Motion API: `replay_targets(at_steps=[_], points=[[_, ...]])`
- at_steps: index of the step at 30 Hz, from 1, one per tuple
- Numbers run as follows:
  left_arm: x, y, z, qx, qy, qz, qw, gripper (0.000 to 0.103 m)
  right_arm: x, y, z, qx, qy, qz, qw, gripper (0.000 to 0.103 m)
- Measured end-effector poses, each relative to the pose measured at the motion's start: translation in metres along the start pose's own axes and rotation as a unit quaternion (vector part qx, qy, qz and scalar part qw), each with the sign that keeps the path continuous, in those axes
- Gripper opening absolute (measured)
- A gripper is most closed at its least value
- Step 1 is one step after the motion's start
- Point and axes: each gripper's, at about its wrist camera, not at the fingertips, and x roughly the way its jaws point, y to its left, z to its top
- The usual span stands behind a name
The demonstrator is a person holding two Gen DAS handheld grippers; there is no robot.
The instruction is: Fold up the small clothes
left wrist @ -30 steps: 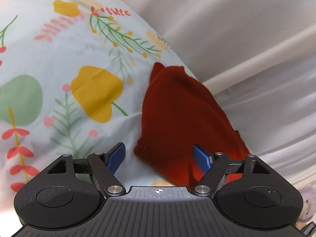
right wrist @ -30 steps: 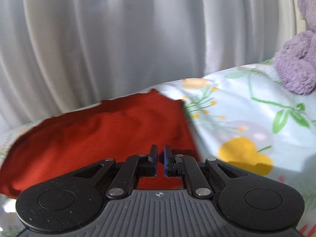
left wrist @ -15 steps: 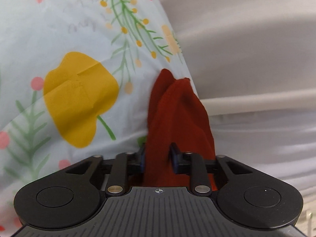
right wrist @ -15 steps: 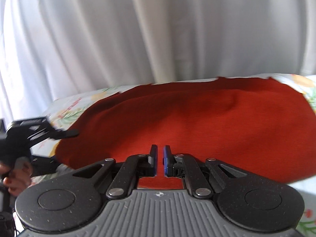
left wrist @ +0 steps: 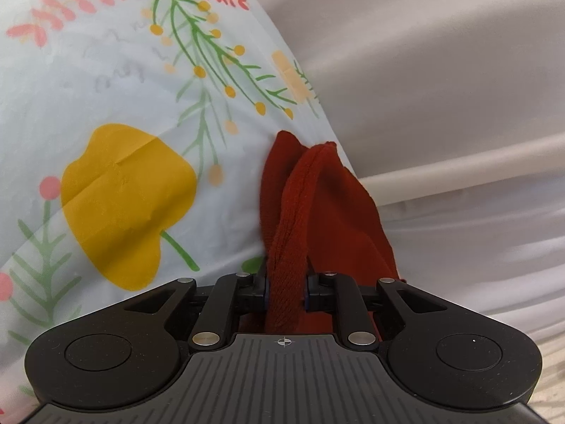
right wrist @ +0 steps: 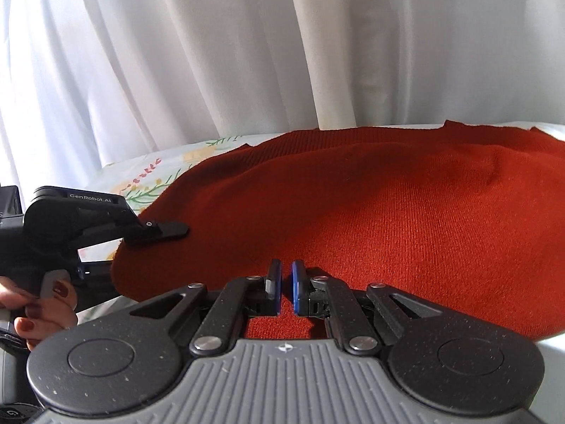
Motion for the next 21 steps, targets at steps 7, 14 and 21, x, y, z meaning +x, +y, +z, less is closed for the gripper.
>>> replay_targets(at_steps=[7,14,21], points=[[-0.01,-0.03,0.0,0.049,-0.008,0.027,0.9984,0.017,-0.005,-0.016,0.011,0.03,0.016,0.023,0.999,0.006],[-0.018,-0.097,-0.021,0.135,-0.024,0.014,0.9904,0.016,-0.062,-0.07,0.014,0.088,-0.061,-0.007,0.994,0.006],[0.028,-0.164,-0.094,0.265,-0.002,0.023,0.9639,0.016,-0.092,-0.117,0.009,0.17,-0.073,-0.029,0.982,0.006]])
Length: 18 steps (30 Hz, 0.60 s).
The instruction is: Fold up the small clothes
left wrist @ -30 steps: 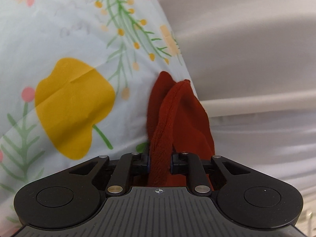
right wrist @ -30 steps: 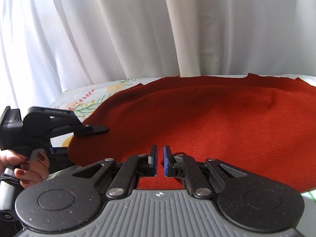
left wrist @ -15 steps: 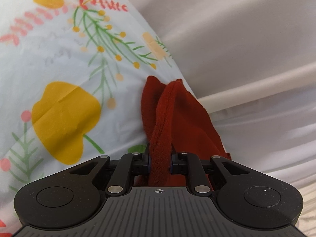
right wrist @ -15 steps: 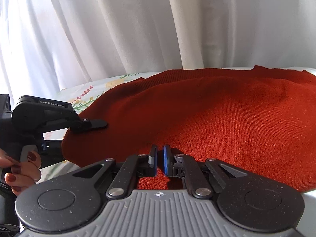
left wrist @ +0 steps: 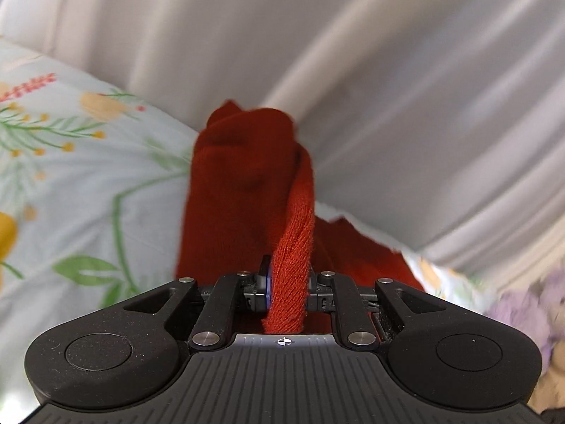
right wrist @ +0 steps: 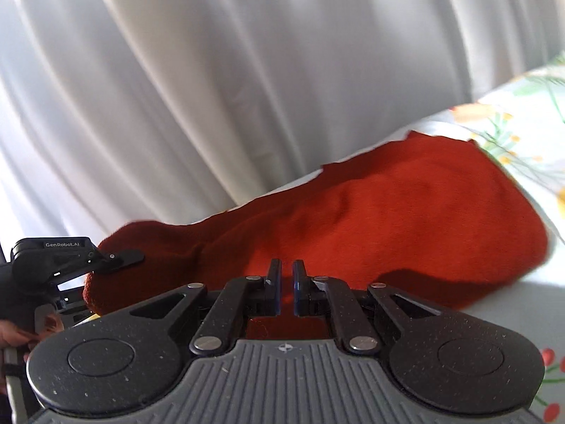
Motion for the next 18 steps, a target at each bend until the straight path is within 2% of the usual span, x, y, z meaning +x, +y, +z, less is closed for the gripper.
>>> replay_targets(at_steps=[5,7,8,10,11,14,16,18], points=[[0.034,-0.034,-0.039,0.095,0.019,0.037,0.9946,0.017,-0.006,-0.014,0.002,-0.008,0.012,-0.036,0.999,0.006],[0.03,-0.039,-0.048,0.123,0.003,0.041,0.9915,0.024,-0.009,-0.019,0.003,-0.011,0.015,-0.045,0.999,0.006],[0.026,-0.04,-0.051,0.132,0.005,0.031,0.9907,0.029,-0.009,-0.02,0.003,-0.013,0.016,-0.048,0.999,0.006],[0.016,-0.037,-0.055,0.151,0.017,-0.021,0.9881,0.051,-0.012,-0.023,0.004,-0.017,0.017,-0.05,0.998,0.006],[0.01,-0.036,-0.057,0.165,0.023,-0.047,0.9849,0.055,-0.013,-0.024,0.005,-0.018,0.017,-0.05,0.998,0.006],[-0.009,-0.026,-0.055,0.168,0.051,-0.094,0.9801,0.056,-0.012,-0.027,0.009,-0.017,0.019,-0.046,0.999,0.006],[-0.029,-0.017,-0.049,0.135,0.06,-0.11,0.983,0.057,-0.01,-0.024,0.012,-0.019,0.02,-0.038,0.999,0.006],[-0.045,-0.005,-0.041,0.099,0.045,-0.1,0.989,0.058,-0.007,-0.02,0.015,-0.022,0.023,-0.024,0.999,0.006]])
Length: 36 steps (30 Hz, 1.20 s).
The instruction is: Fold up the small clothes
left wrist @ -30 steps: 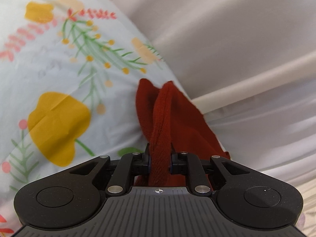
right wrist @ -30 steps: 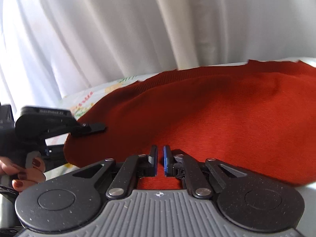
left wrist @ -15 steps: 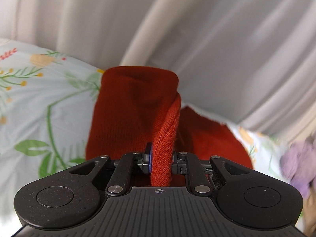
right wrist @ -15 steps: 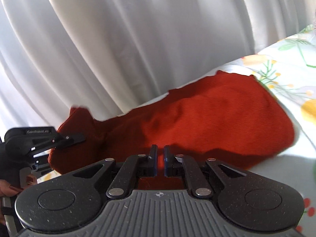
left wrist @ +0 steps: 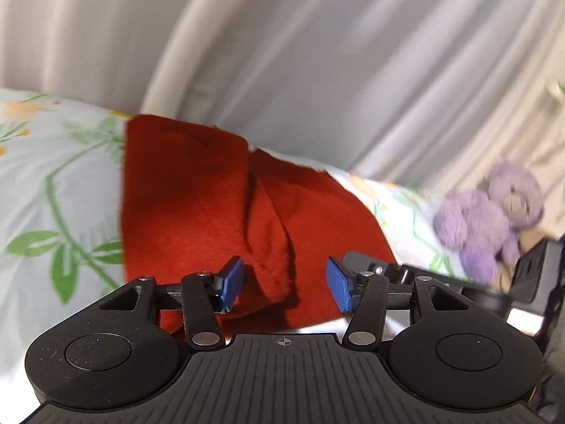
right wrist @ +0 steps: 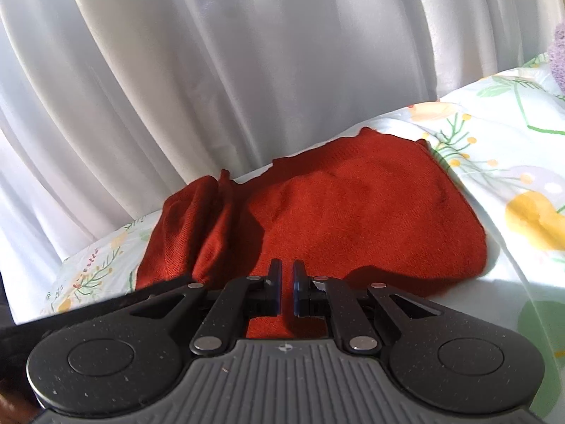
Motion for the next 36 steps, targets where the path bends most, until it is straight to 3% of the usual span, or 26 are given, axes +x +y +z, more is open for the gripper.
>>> replay_targets(at_steps=[2,5,7,9,12,15,16,20,23,25,27,28,31,36], points=[[-0.011,0.012,0.005,-0.028,-0.027,0.058,0.9976,0.059,0.004,0.008,0.003,-0.007,0.004,0.016,1.0,0.006],[-0.004,0.033,0.009,-0.056,-0.033,0.159,0.9851,0.058,0.011,0.028,0.003,-0.032,0.014,0.046,0.998,0.006],[0.006,0.044,0.007,-0.07,-0.032,0.192,0.9784,0.057,0.018,0.042,0.002,-0.051,0.02,0.064,0.996,0.006],[0.016,0.051,0.001,-0.079,-0.014,0.194,0.9777,0.056,0.024,0.054,-0.001,-0.07,0.025,0.078,0.994,0.006],[0.025,0.054,-0.01,-0.089,0.003,0.16,0.983,0.056,0.035,0.064,-0.006,-0.085,0.044,0.086,0.992,0.006],[0.03,0.053,-0.015,-0.099,0.013,0.143,0.9847,0.056,0.051,0.066,-0.014,-0.111,0.091,0.076,0.987,0.006],[0.03,0.051,-0.016,-0.096,0.013,0.147,0.9844,0.058,0.057,0.065,-0.018,-0.124,0.108,0.063,0.984,0.005],[0.022,0.042,-0.01,-0.091,0.014,0.173,0.9807,0.064,0.056,0.061,-0.02,-0.135,0.107,0.075,0.982,0.005],[0.009,0.041,0.0,-0.072,-0.008,0.228,0.971,0.075,0.052,0.058,-0.017,-0.129,0.107,0.084,0.982,0.005],[0.002,0.044,0.006,-0.055,-0.033,0.27,0.9608,0.078,0.048,0.053,-0.01,-0.112,0.097,0.096,0.984,0.012],[0.005,0.049,0.013,-0.038,-0.039,0.322,0.9453,0.078,0.042,0.044,0.002,-0.089,0.068,0.097,0.989,0.063],[0.008,0.052,0.015,-0.036,-0.039,0.34,0.939,0.078,0.041,0.041,0.008,-0.082,0.057,0.096,0.99,0.069],[0.025,0.061,0.018,-0.041,-0.029,0.342,0.9383,0.078,0.052,0.031,0.026,-0.047,0.065,0.101,0.992,0.069],[0.052,0.061,0.012,-0.022,0.004,0.348,0.9374,0.078,0.097,0.018,0.045,0.029,0.115,0.145,0.982,0.069]])
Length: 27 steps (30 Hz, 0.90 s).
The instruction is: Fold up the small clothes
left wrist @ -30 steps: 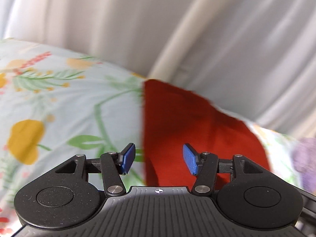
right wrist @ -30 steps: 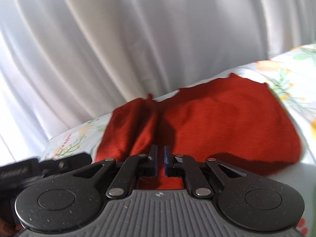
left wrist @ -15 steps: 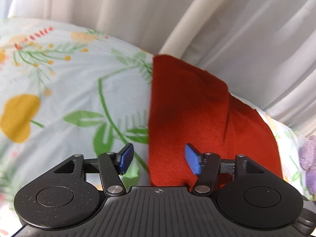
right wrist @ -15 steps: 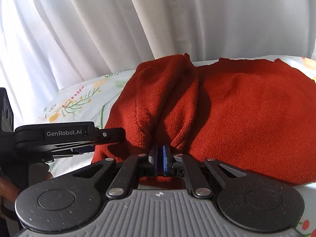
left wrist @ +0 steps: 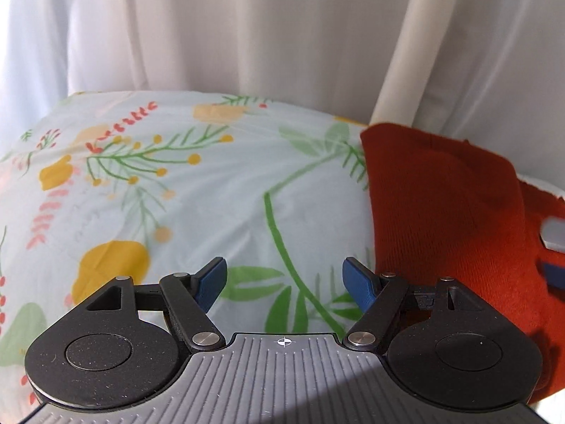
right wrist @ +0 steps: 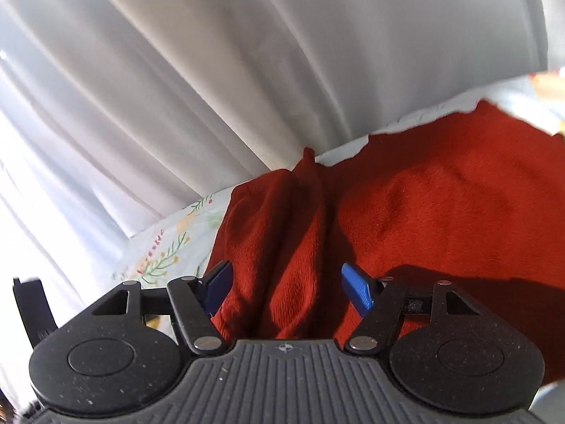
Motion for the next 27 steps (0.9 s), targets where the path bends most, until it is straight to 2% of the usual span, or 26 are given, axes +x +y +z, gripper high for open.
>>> replay_targets(at_steps=[4,6,7,10,11,12,14,17,21,24,27], points=[[0.003,-0.003,-0.01,-0.007,0.007,-0.007,0.9999,0.078,0.026,-0.009,0.01,0.05,0.026,0.035,0.998,0.066],[0.002,-0.003,-0.01,-0.004,0.005,-0.004,1.0,0.078,0.034,-0.005,0.011,0.04,0.03,0.032,0.998,0.051],[0.002,-0.003,-0.009,-0.004,0.005,-0.004,1.0,0.078,0.037,-0.001,0.011,0.03,0.03,0.025,0.999,0.049],[0.003,-0.003,-0.008,-0.005,0.005,-0.005,1.0,0.078,0.042,0.004,0.01,0.01,0.026,0.01,1.0,0.031],[0.003,-0.003,-0.008,-0.005,0.006,-0.005,1.0,0.078,0.042,0.005,0.01,0.008,0.024,0.008,1.0,0.02],[0.002,-0.003,-0.008,-0.004,0.006,-0.004,1.0,0.078,0.041,0.005,0.011,0.006,0.024,0.009,1.0,0.017],[0.002,-0.003,-0.008,-0.005,0.008,-0.003,1.0,0.078,0.04,0.012,0.009,-0.017,0.02,-0.007,1.0,0.015],[0.0,-0.004,-0.006,-0.004,0.01,0.001,0.9999,0.078,0.034,0.032,0.005,-0.083,0.002,-0.049,0.995,0.012],[-0.015,-0.007,0.0,-0.01,-0.003,-0.014,0.9999,0.078,0.016,0.06,-0.003,-0.177,-0.043,-0.11,0.977,0.01],[-0.022,-0.02,0.003,-0.005,-0.012,-0.045,0.9989,0.08,-0.014,0.066,-0.005,-0.2,-0.084,-0.142,0.966,0.008],[-0.02,-0.045,0.001,0.018,-0.008,-0.064,0.9978,0.08,-0.038,0.05,-0.005,-0.196,-0.092,-0.165,0.962,0.008]])
